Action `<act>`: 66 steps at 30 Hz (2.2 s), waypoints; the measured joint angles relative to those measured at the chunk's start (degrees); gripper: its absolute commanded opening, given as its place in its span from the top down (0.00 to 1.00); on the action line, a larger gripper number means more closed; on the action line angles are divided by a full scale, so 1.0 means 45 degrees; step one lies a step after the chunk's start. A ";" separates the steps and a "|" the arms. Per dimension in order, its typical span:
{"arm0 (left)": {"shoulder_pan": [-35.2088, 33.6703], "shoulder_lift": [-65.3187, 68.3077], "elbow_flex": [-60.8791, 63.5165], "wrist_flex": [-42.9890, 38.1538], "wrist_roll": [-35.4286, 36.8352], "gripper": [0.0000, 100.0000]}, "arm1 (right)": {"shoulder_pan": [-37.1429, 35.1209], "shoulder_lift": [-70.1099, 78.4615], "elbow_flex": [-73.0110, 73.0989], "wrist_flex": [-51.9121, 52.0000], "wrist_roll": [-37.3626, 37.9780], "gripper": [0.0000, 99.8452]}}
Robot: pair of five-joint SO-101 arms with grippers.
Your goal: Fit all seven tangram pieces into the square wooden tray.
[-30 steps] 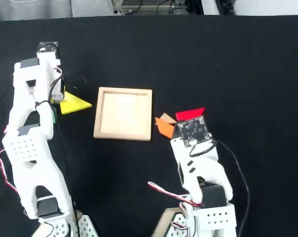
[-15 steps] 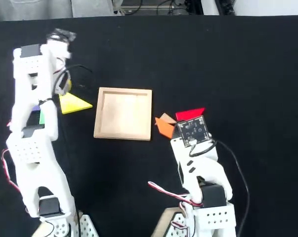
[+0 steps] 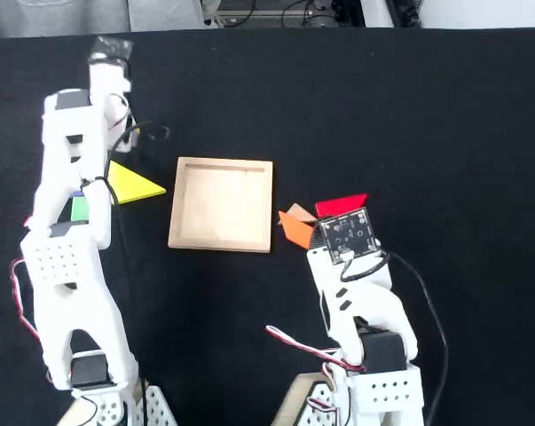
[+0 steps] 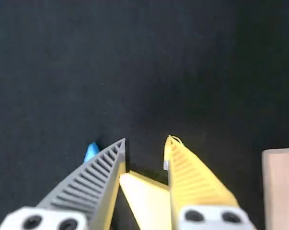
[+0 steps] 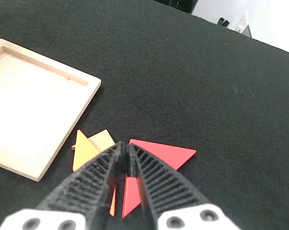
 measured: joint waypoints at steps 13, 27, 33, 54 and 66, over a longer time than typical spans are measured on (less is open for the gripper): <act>-0.0860 0.0586 0.0020 0.0625 -0.3692 0.90 | 0.0000 0.0000 0.0000 0.0000 0.0000 0.99; -0.0899 0.0567 0.0332 0.5587 -0.6974 0.91 | 0.0000 0.0000 0.0000 0.0000 0.0000 0.99; -0.0098 0.0547 0.0332 0.7443 -0.7033 0.91 | 0.0000 0.0000 0.0000 0.0000 0.0000 0.99; 0.1856 -0.5548 0.5900 0.6447 -0.1817 0.75 | 0.0000 0.0000 0.0000 0.0000 0.0000 0.99; 0.1563 -0.3927 0.6603 0.3106 -0.1250 0.75 | 0.0000 0.0000 0.0000 0.0000 0.0000 0.99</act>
